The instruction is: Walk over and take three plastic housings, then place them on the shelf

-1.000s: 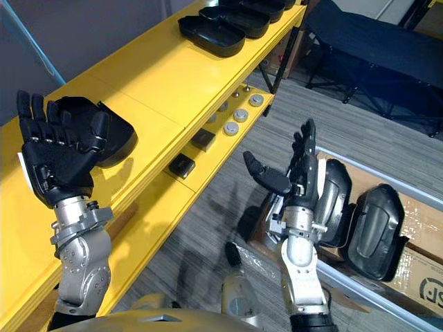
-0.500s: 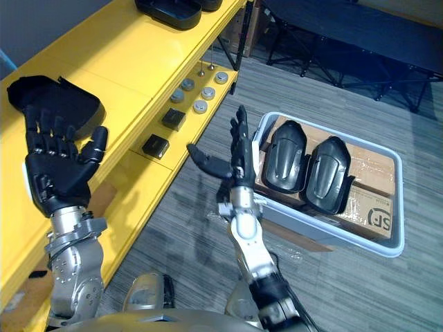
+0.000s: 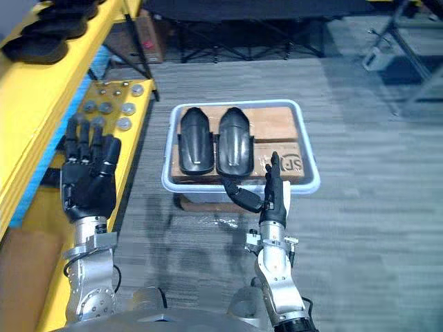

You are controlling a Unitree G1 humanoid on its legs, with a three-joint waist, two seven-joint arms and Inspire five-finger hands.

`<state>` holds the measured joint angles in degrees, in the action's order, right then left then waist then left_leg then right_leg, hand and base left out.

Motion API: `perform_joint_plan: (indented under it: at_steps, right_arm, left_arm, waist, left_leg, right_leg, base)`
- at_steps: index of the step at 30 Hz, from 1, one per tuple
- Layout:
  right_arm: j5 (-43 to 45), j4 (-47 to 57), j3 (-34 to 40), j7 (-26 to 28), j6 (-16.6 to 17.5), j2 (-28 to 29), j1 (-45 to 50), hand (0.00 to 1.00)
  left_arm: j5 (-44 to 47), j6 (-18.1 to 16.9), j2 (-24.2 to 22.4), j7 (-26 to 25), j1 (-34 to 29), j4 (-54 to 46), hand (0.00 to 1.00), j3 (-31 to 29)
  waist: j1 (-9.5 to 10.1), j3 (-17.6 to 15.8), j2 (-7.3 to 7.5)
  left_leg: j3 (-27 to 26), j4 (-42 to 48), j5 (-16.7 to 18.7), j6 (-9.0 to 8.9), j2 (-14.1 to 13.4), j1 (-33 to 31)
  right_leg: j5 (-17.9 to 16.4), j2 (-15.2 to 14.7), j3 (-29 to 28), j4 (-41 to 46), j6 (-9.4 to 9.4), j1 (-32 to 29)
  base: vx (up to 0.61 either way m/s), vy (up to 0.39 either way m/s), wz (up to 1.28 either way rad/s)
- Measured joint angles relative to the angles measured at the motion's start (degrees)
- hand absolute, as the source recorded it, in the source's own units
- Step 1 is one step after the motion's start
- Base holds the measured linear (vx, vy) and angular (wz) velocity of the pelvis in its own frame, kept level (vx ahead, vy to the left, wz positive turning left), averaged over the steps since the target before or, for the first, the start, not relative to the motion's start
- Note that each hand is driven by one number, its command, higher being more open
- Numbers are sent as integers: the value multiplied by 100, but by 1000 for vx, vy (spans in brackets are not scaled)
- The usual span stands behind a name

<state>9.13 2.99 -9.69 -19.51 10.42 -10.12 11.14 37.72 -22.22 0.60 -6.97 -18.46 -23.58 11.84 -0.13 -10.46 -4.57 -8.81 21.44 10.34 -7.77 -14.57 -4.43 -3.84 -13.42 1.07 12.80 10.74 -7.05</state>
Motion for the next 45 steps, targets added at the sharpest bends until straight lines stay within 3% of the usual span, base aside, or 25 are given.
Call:
perform_joint_plan:
  at_steps: [2,4,6,11,12,14,17,23,32,37,42,43,45]
  right_arm:
    - [193,3,53,52,-13,8,48,100]
    - [124,-280,275,119,-74,23,2,100]
    - [188,-634,422,105,-75,26,-123,100]
    - [133,-1604,1196,-317,-37,-44,-1217,100]
    - [134,-1921,1433,-450,-7,-282,-1714,100]
    - [139,-2493,1776,-573,-2,-982,-2614,100]
    - [197,-3240,1817,-687,-3,-1880,-3754,100]
    - [257,-4242,1291,-647,-2,-2653,-4742,100]
    - [262,-5304,517,-168,-136,-3075,-6070,100]
    - [316,-5727,153,-29,-278,-3258,-6830,100]
    - [485,-6211,-157,49,-774,-3549,-7473,100]
    - [486,-6337,-202,49,-902,-3599,-7571,0]
    - [492,-6648,-228,23,-1230,-3708,-7703,0]
  left_arm:
    - [5,98,72,144,8,41,100,40]
    - [8,430,329,938,103,209,100,135]
    - [-14,635,632,1407,115,226,100,382]
    - [-155,916,1014,1651,433,230,100,727]
    - [-187,916,1042,1629,562,233,100,715]
    - [-187,917,1043,1643,792,257,100,759]
    - [-187,1039,1070,1908,921,289,100,894]
    - [-204,1118,1220,2112,1134,650,100,1337]
    - [-129,1110,1100,1901,1523,1236,100,1418]
    - [-111,1110,1027,1867,1652,1450,100,1684]
    - [-7,1109,917,1779,1713,1683,100,1819]
    - [-7,1109,921,1753,1741,1729,100,1840]
    - [4,1109,920,1713,1798,1790,100,1900]
  waist:
    - [-8,-3,8]
    - [9,-37,99]
    - [72,-51,188]
    - [172,-283,414]
    - [178,-454,394]
    - [144,-752,197]
    - [182,-1086,-9]
    - [338,-1248,-74]
    - [640,-1658,-436]
    - [705,-1766,-486]
    - [815,-1794,-556]
    - [824,-1808,-589]
    - [871,-1827,-652]
  left_leg:
    - [-105,-220,132,-38,63,127]
    - [-102,-264,345,-135,194,168]
    - [-56,-244,359,-119,279,60]
    - [149,240,378,-65,360,-679]
    - [229,284,336,-87,360,-838]
    - [486,200,128,-112,355,-1120]
    - [709,-124,-246,-253,291,-1356]
    - [809,-243,-391,-273,290,-1554]
    - [1027,-181,-534,-229,417,-1935]
    - [1097,-389,-742,-219,512,-2029]
    - [1127,-496,-853,-233,516,-2050]
    - [1139,-497,-862,-234,517,-2051]
    - [1169,-551,-912,-236,525,-2060]
  right_leg:
    - [212,-35,3,-70,16,-115]
    - [402,-153,2,-222,110,-109]
    - [726,-224,96,-453,85,-106]
    - [1268,-307,810,-1218,99,-80]
    - [1266,-298,984,-1339,98,-82]
    - [1326,-229,1167,-1403,26,-217]
    - [1483,-78,1304,-1493,-123,-459]
    - [1530,-58,1352,-1437,-177,-666]
    - [1519,-188,1476,-1070,-184,-1035]
    - [1515,-270,1567,-1044,-187,-1174]
    - [1500,-281,1581,-977,-211,-1250]
    - [1497,-283,1588,-962,-216,-1250]
    - [1486,-290,1613,-931,-227,-1271]
  base:
    - [-107,130,-58]
    - [-112,184,-11]
    - [-145,156,1]
    - [-206,56,13]
    - [-205,-71,33]
    - [-201,-72,41]
    - [-126,-96,19]
    - [-24,-18,8]
    - [-27,30,12]
    - [-33,3,11]
    - [-8,-2,2]
    - [-20,2,5]
    - [-22,-1,8]
